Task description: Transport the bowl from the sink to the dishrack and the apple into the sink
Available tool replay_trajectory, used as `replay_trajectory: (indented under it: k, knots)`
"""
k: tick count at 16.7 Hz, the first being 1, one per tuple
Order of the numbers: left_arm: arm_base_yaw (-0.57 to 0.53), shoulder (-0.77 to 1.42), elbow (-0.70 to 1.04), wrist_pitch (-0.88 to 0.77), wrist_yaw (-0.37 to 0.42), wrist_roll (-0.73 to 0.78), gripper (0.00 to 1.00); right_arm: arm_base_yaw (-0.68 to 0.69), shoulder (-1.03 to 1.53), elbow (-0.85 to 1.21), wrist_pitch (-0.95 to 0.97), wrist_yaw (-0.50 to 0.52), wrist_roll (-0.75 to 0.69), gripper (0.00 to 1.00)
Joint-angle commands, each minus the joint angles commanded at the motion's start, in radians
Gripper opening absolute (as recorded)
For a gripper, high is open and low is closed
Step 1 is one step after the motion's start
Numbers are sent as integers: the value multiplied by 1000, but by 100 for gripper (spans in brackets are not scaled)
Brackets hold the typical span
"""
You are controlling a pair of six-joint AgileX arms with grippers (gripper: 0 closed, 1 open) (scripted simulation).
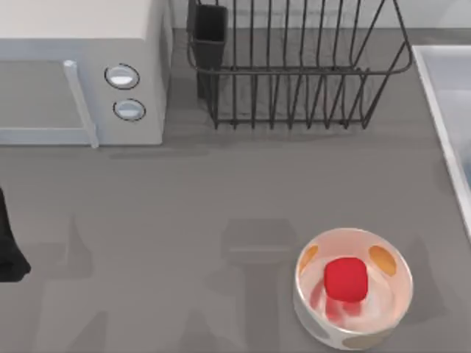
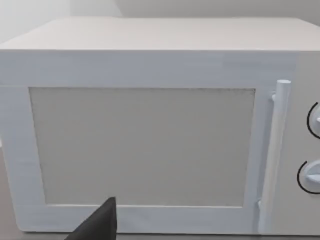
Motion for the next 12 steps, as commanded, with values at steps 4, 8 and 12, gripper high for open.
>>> replay_trajectory:
  k: [4,8,12]
  knots:
    - [0,0,0,0,0,0,100,-59,432,373,-208,-7,-59,100]
    - [0,0,0,0,0,0,100,-122,837,739,-400,-11,-110,100]
    - [0,0,0,0,0,0,100,-180,1173,1063,-555,-12,-149,100]
